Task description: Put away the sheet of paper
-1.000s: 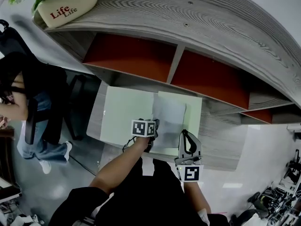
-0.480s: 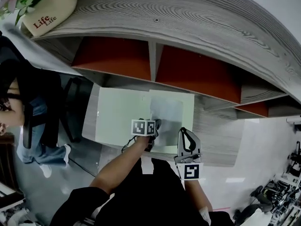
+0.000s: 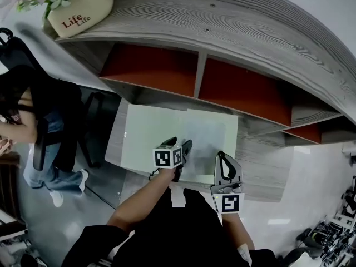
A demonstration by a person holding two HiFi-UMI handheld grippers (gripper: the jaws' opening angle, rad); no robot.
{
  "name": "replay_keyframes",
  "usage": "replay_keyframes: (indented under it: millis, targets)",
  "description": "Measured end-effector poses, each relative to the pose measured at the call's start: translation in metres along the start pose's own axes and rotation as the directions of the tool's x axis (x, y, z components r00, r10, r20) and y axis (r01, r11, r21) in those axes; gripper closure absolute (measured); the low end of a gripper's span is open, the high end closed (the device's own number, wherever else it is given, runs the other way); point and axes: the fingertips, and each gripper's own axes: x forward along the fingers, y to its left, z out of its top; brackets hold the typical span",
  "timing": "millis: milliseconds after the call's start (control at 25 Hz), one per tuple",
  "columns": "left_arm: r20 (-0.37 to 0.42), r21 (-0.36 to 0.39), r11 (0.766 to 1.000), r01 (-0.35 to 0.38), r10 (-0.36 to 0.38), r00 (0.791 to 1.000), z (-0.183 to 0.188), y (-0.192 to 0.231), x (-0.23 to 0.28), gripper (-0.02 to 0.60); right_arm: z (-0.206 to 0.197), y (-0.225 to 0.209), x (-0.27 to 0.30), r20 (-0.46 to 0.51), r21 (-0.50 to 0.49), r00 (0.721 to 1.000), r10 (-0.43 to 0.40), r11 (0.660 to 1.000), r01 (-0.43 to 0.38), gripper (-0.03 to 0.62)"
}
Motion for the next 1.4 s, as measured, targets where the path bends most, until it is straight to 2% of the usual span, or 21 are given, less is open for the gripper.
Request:
replay_keyframes:
  millis: [120,200,280,360,440,560,600,680,760,800,920,1080,1240,1320,1400]
  targets:
    - [0.106,0.051,0.998,-0.038,0.033,0.994,0.022,0.010,-0.031,0.287,0.011,0.012,0.008,0.016,-0.003,0.999,0.032,0.999,-0.031,0.569]
    - [0.178,0.092,0.995,-0.042,0.025,0.984,0.039,0.011,-0.053,0.287,0.025,0.020,0.015,0.064,-0.006,0.997,0.046,0.999,-0.045,0.569]
    - [0.257,0.140,0.990,-0.037,0.000,0.966,0.055,0.006,-0.076,0.288,0.038,0.028,0.021,0.099,-0.018,0.993,0.063,0.998,-0.061,0.569]
    - [0.341,0.190,0.981,-0.037,-0.031,0.939,0.071,-0.002,-0.100,0.290,0.047,0.037,0.026,0.104,-0.013,0.991,0.081,0.997,-0.080,0.569]
    - [0.442,0.253,0.966,-0.059,-0.061,0.895,0.087,-0.012,-0.129,0.300,0.059,0.046,0.029,0.129,-0.013,0.986,0.101,0.995,-0.100,0.569]
    - [0.606,0.365,0.917,-0.158,-0.106,0.788,0.109,-0.032,-0.181,0.396,0.087,0.054,0.034,0.214,0.019,0.969,0.125,0.991,-0.132,0.569]
    - [0.637,0.396,0.899,-0.187,-0.122,0.761,0.114,-0.038,-0.196,0.421,0.097,0.057,0.035,0.231,0.023,0.963,0.139,0.989,-0.149,0.569]
    - [0.669,0.430,0.874,-0.228,-0.138,0.730,0.121,-0.045,-0.221,0.512,0.117,0.064,0.039,0.264,0.015,0.950,0.168,0.984,-0.179,0.569]
    - [0.686,0.434,0.867,-0.243,-0.143,0.714,0.123,-0.047,-0.241,0.568,0.135,0.070,0.041,0.297,0.006,0.937,0.185,0.981,-0.195,0.570]
    - [0.692,0.434,0.870,-0.235,-0.154,0.705,0.124,-0.048,-0.250,0.574,0.143,0.072,0.041,0.309,0.005,0.932,0.189,0.980,-0.200,0.571]
    - [0.696,0.412,0.893,-0.181,-0.180,0.695,0.124,-0.050,-0.269,0.575,0.162,0.081,0.041,0.338,0.002,0.918,0.209,0.975,-0.223,0.571]
    - [0.712,0.431,0.878,-0.208,-0.189,0.677,0.126,-0.052,-0.290,0.575,0.176,0.100,0.036,0.352,-0.046,0.898,0.264,0.963,-0.265,0.571]
    - [0.730,0.456,0.869,-0.191,-0.243,0.639,0.130,-0.059,-0.306,0.574,0.186,0.103,0.037,0.363,-0.043,0.900,0.242,0.969,-0.243,0.571]
    - [0.731,0.476,0.857,-0.196,-0.262,0.630,0.131,-0.064,-0.311,0.574,0.190,0.105,0.038,0.371,-0.036,0.899,0.232,0.971,-0.235,0.571]
    - [0.735,0.479,0.855,-0.201,-0.265,0.624,0.131,-0.066,-0.316,0.574,0.195,0.109,0.037,0.382,-0.037,0.895,0.229,0.972,-0.233,0.572]
